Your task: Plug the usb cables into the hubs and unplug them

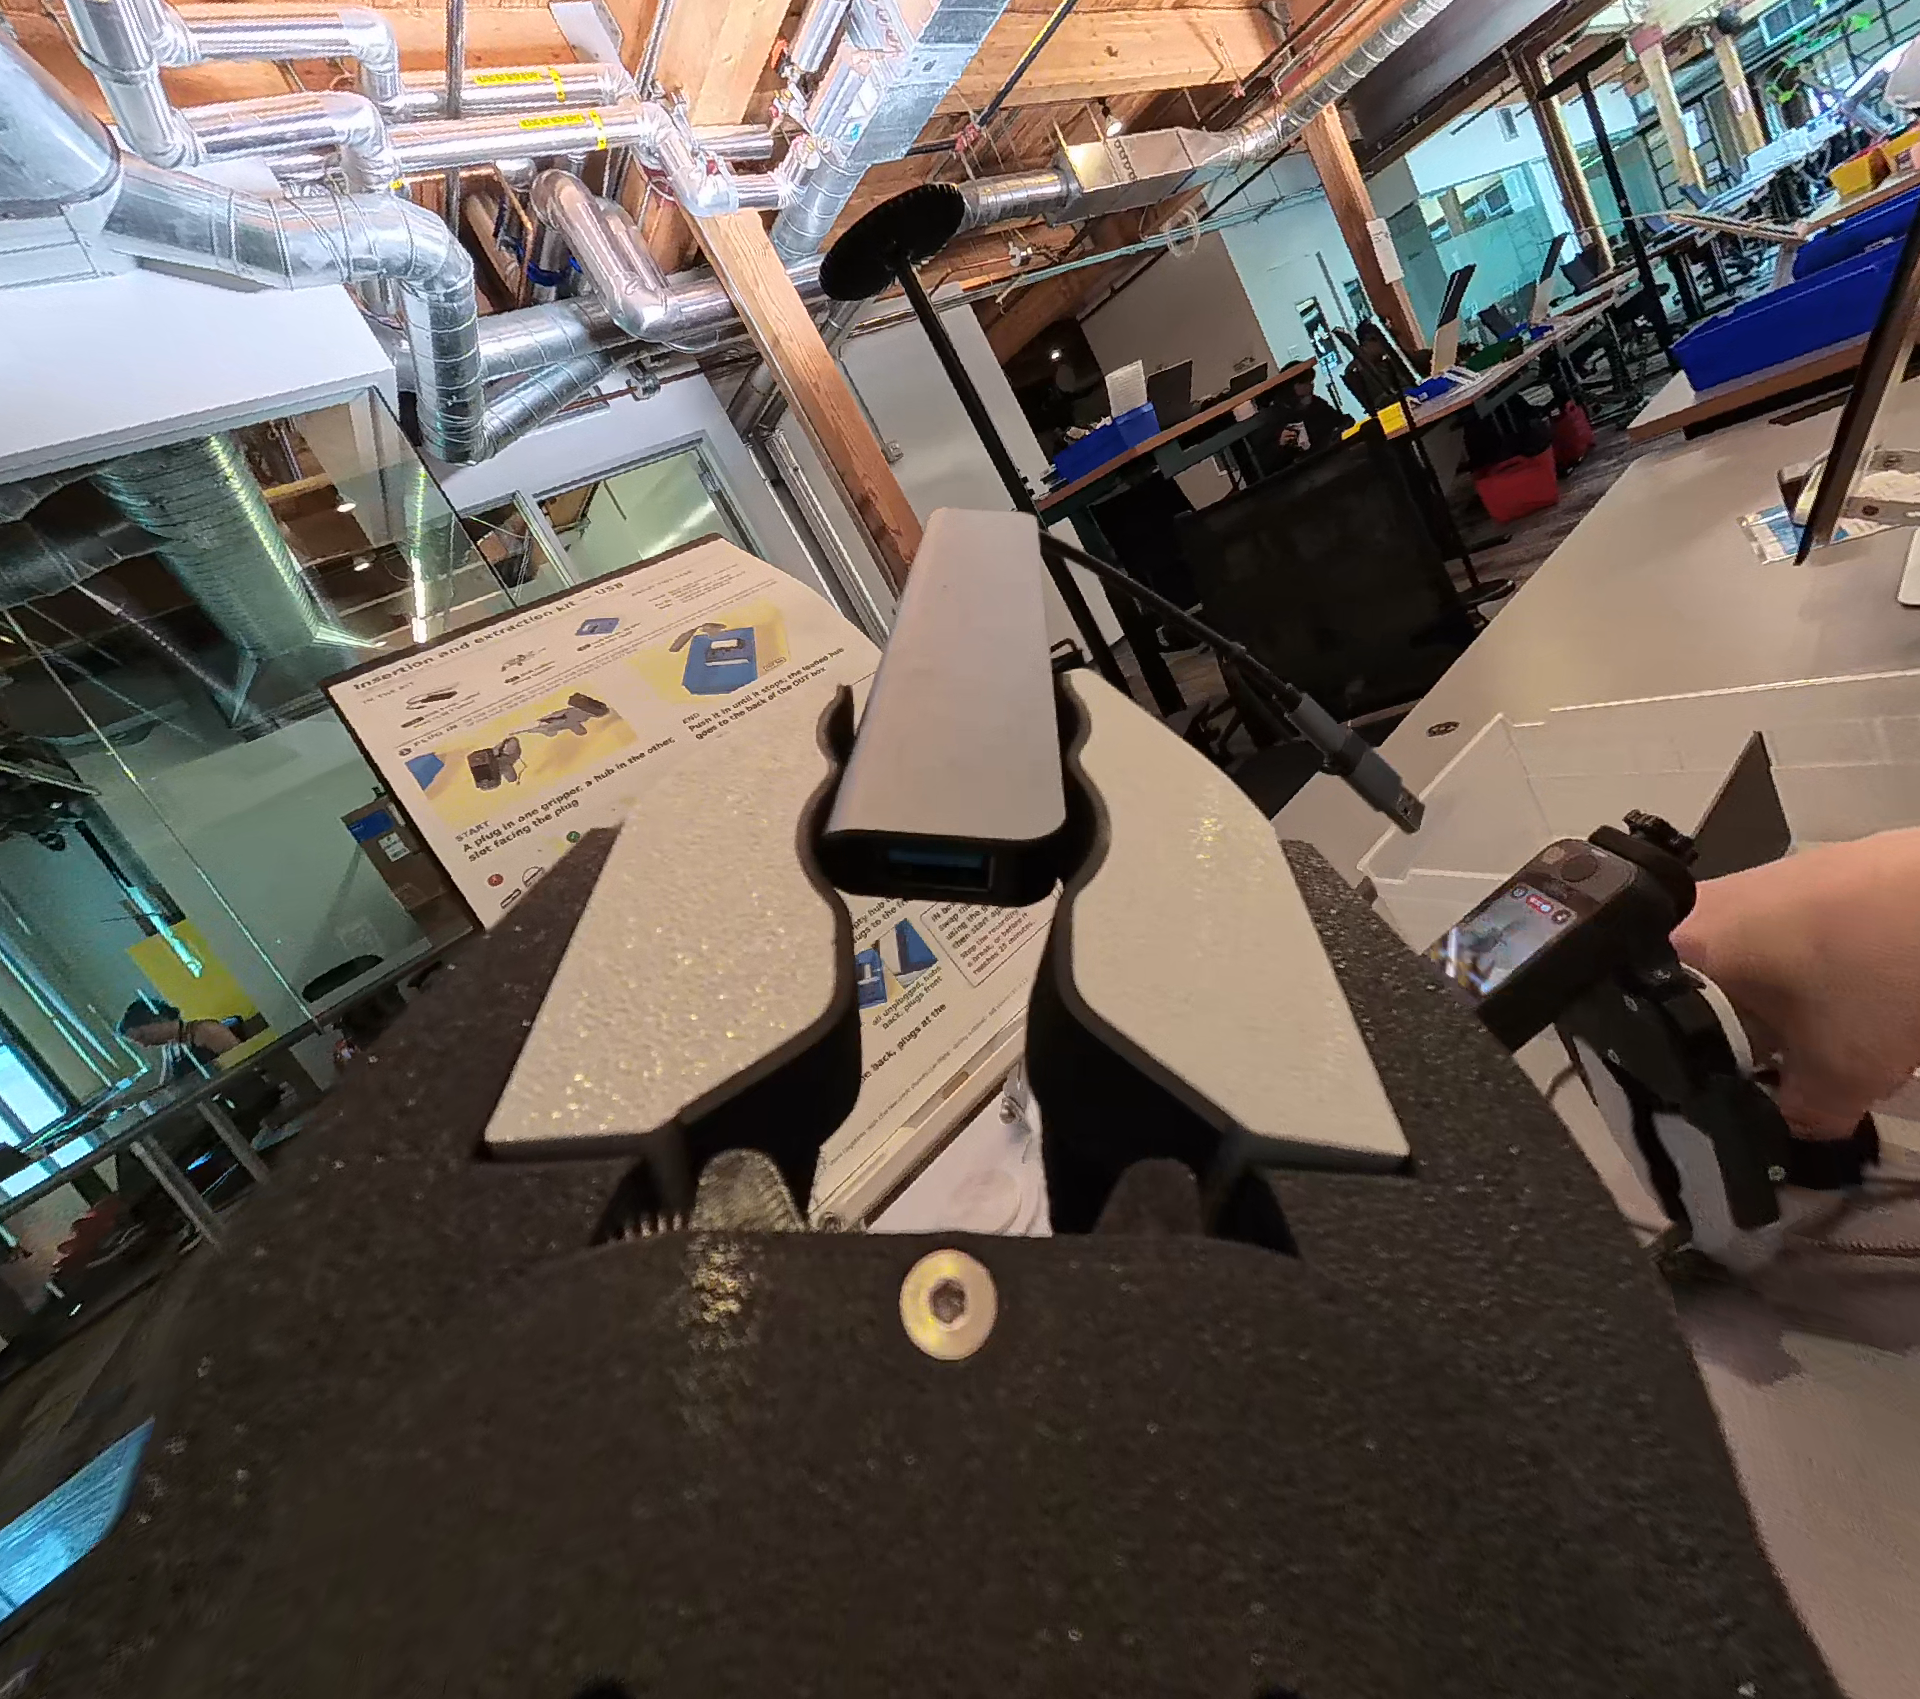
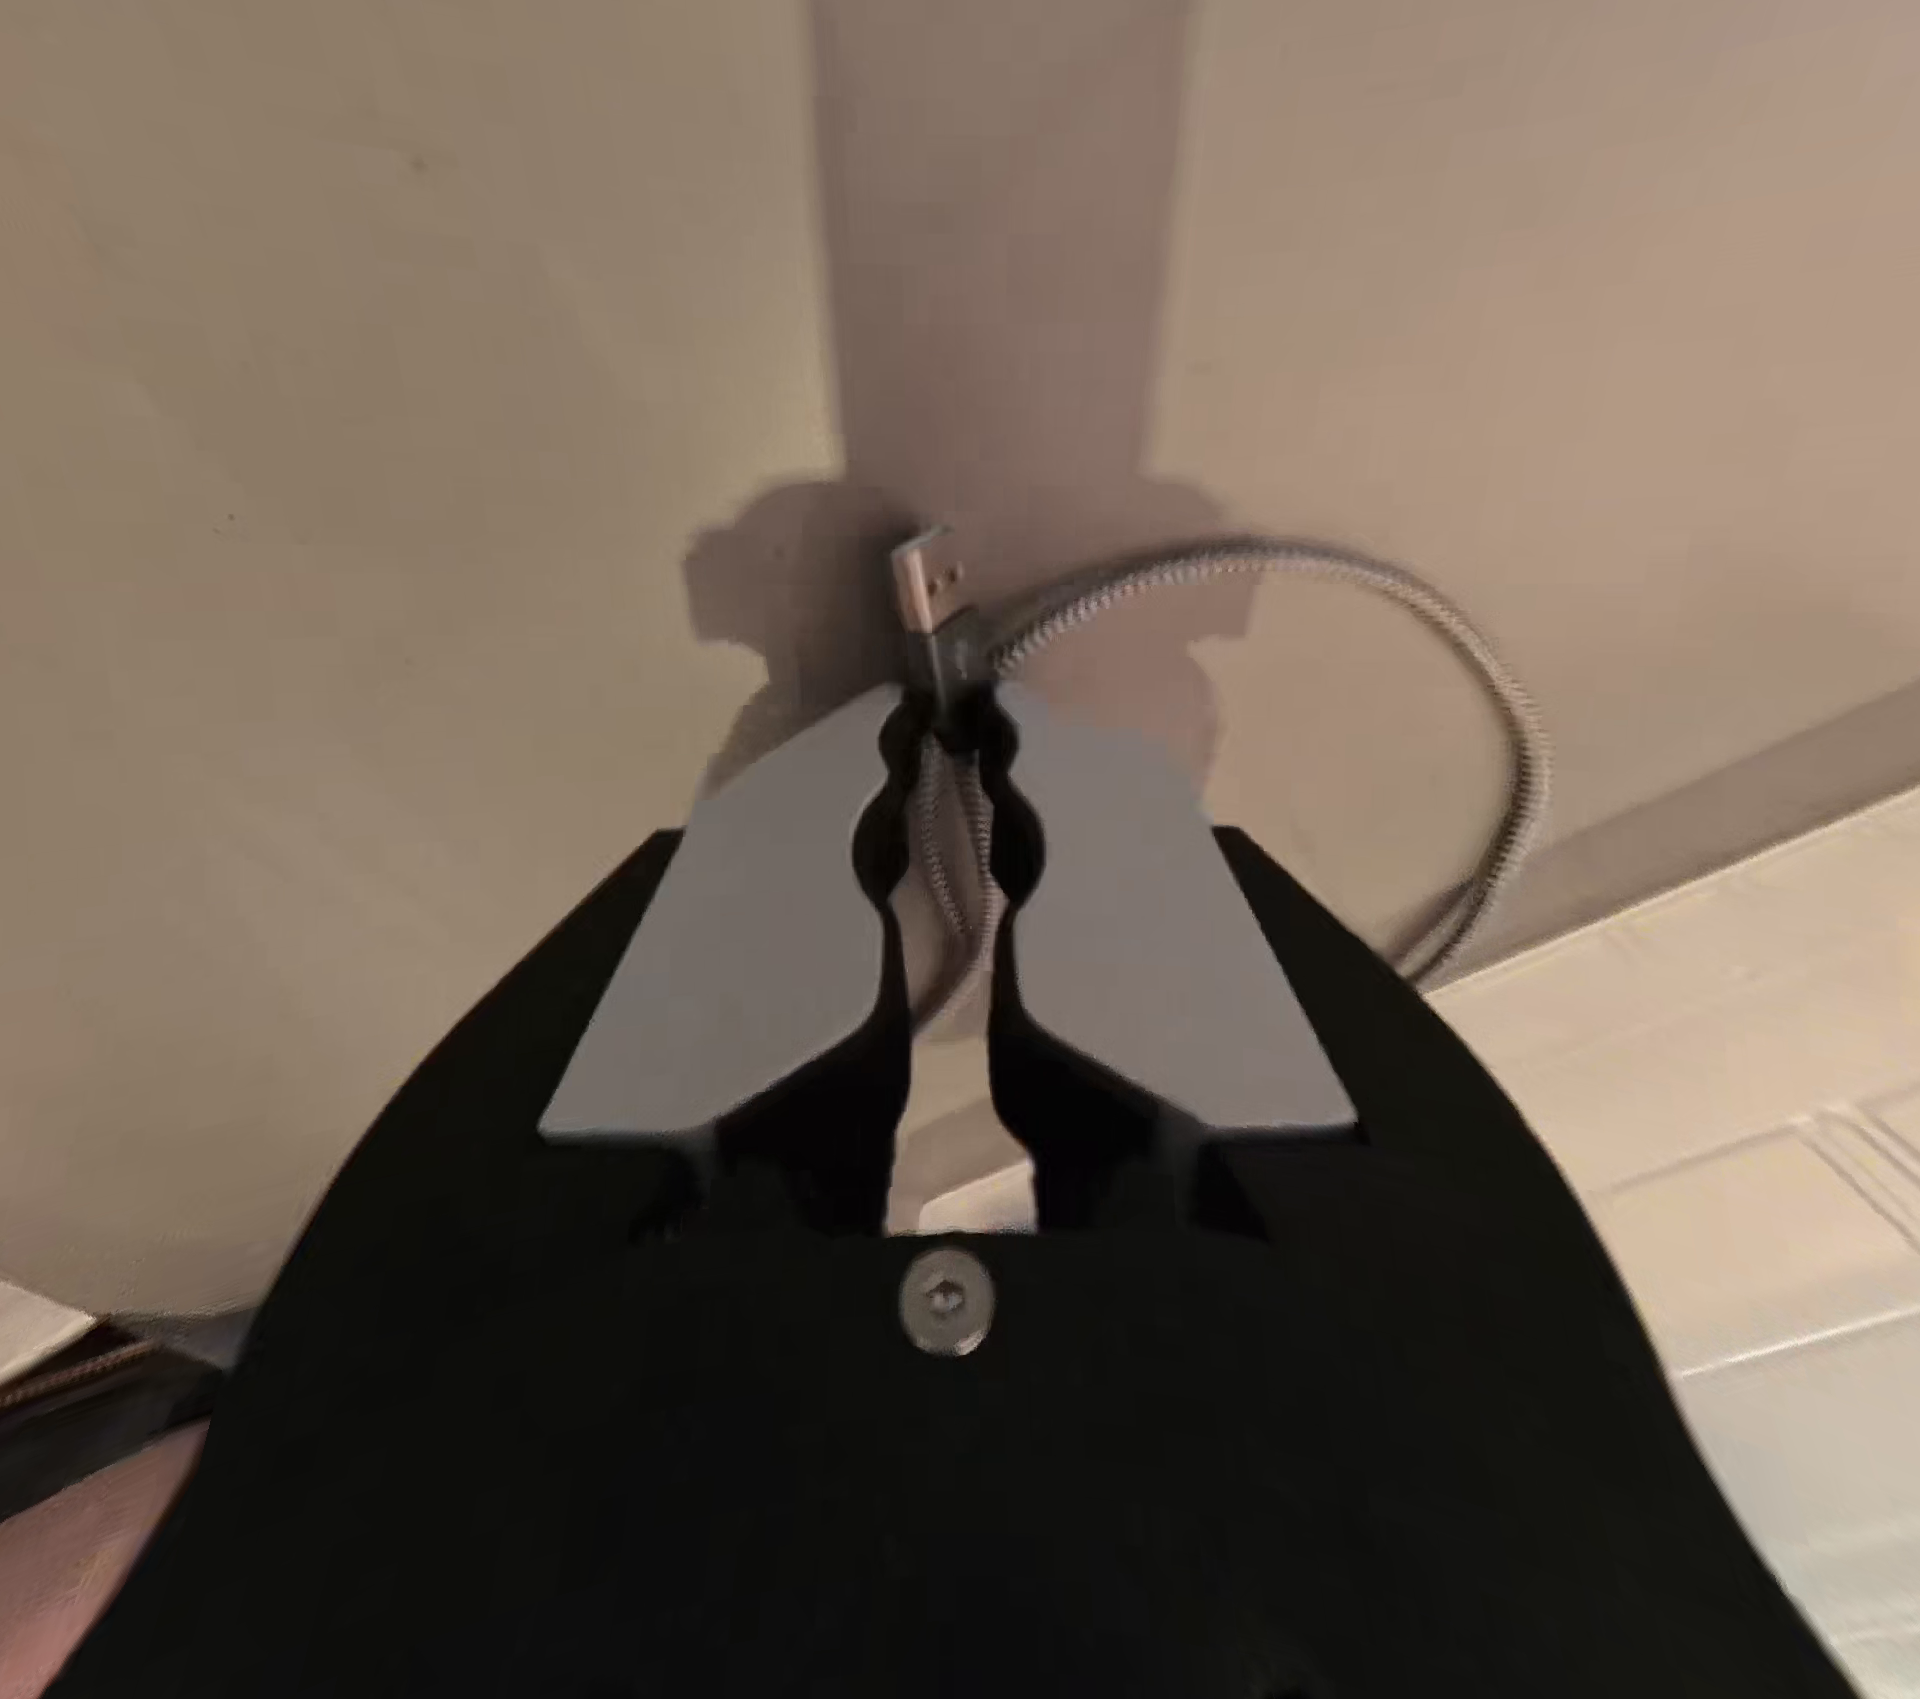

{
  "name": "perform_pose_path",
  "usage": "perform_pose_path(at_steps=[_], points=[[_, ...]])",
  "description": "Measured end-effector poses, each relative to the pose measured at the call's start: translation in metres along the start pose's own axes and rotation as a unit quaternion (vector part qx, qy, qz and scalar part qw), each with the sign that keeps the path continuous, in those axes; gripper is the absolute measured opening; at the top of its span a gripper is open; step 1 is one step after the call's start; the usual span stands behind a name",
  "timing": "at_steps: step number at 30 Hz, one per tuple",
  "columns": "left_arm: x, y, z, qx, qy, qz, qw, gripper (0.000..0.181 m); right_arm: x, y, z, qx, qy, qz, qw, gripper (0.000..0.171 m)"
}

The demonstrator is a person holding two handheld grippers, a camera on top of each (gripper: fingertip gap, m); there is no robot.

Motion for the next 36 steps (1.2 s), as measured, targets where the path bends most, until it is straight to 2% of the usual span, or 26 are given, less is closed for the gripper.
perform_pose_path(at_steps=[5,8,12,15,19,23,26,30,36], points=[[-0.001,0.001,-0.001,0.001,0.002,0.002,1.000,0.035,-0.002,-0.002,-0.001,-0.005,-0.007,0.003,1.000,0.007],[0.000,0.000,0.000,-0.001,0.000,0.001,1.000,0.035,0.001,-0.016,0.009,-0.087,-0.067,-0.027,0.994,0.007],[0.002,-0.003,0.002,-0.008,-0.003,0.004,1.000,0.035,0.003,-0.033,0.060,-0.244,-0.123,-0.037,0.961,0.006],[0.002,-0.004,0.003,-0.010,-0.003,0.009,1.000,0.035,-0.005,-0.035,0.124,-0.402,-0.138,-0.051,0.904,0.007],[0.001,-0.005,0.003,-0.012,-0.001,0.007,1.000,0.035,-0.027,0.003,0.227,-0.620,-0.063,-0.052,0.780,0.006],[-0.002,-0.005,0.002,-0.012,0.003,0.010,1.000,0.035,-0.039,0.070,0.287,-0.696,0.060,-0.057,0.714,0.007],[-0.005,-0.004,-0.001,-0.008,0.008,0.009,1.000,0.035,-0.042,0.113,0.316,-0.732,0.130,-0.071,0.665,0.007],[-0.011,-0.003,-0.004,-0.005,0.015,0.005,1.000,0.035,-0.047,0.154,0.326,-0.732,0.173,-0.096,0.652,0.006],[-0.020,0.000,-0.009,0.003,0.026,0.001,1.000,0.035,-0.060,0.175,0.306,-0.689,0.153,-0.128,0.697,0.006]])
Point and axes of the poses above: each gripper's, where its closed fingertips meet, z back along the fingers, y out of its underside, x = y × z across the jaws, the point moved 5 cm from there along z, back along the fingers, and after that the axes turned 8 degrees about -x, right-handed, at the moved point
